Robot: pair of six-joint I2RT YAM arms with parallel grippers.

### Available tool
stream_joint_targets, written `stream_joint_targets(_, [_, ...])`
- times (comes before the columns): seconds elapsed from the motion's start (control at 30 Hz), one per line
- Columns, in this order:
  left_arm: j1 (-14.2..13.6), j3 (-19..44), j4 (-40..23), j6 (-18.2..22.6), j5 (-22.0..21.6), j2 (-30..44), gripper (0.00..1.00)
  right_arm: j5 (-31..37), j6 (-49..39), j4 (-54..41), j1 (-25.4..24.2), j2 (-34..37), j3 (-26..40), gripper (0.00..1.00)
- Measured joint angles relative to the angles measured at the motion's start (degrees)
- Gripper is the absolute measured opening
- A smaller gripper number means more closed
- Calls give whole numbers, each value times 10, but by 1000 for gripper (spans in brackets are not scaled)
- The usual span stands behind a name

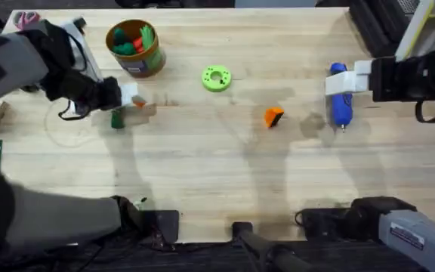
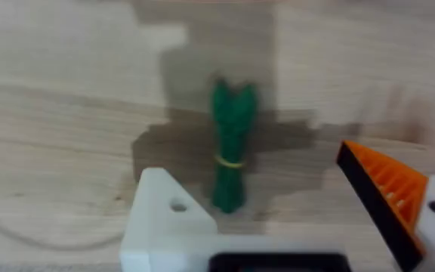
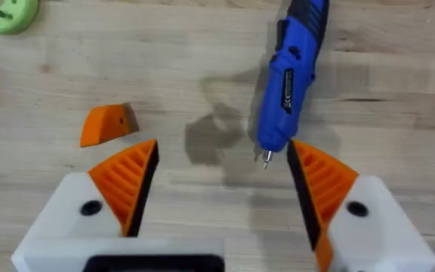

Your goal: Pick up the gripper from the table and insert it into the empty holder that is missing its gripper. Then pick up a screw, insert it into the mounting hole, and use the screwdriver to tighten it. Finally, clean up the table by picking up the vegetable and placing it into the bucket.

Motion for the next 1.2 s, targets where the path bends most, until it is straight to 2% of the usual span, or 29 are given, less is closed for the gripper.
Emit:
stream_joint_targets(0.13, [-1,0,1,0,76,-93,985,0,0,0,0,0,0,994])
stream_joint_targets(0.33, [-1,0,-2,-2,168,-251,985,0,0,0,0,0,0,993])
stream_joint_targets(0.4, [-1,0,-6,-3,253,-382,985,0,0,0,0,0,0,993])
stream_joint_targets(0.43, [-1,0,-7,-3,261,-401,985,0,0,0,0,0,0,994])
stream_joint_targets(0.67, [-1,0,-7,-2,288,-494,985,0,0,0,0,0,0,993])
stream_joint_targets(0.93, [-1,-12,-14,-2,292,-521,985,0,0,0,0,0,0,993])
stream_joint_targets(1.07, [-8,-91,44,-2,292,-565,985,0,0,0,0,0,0,994])
stream_joint_targets(1.2, [-32,-204,133,-2,294,-652,985,0,0,0,0,0,0,993])
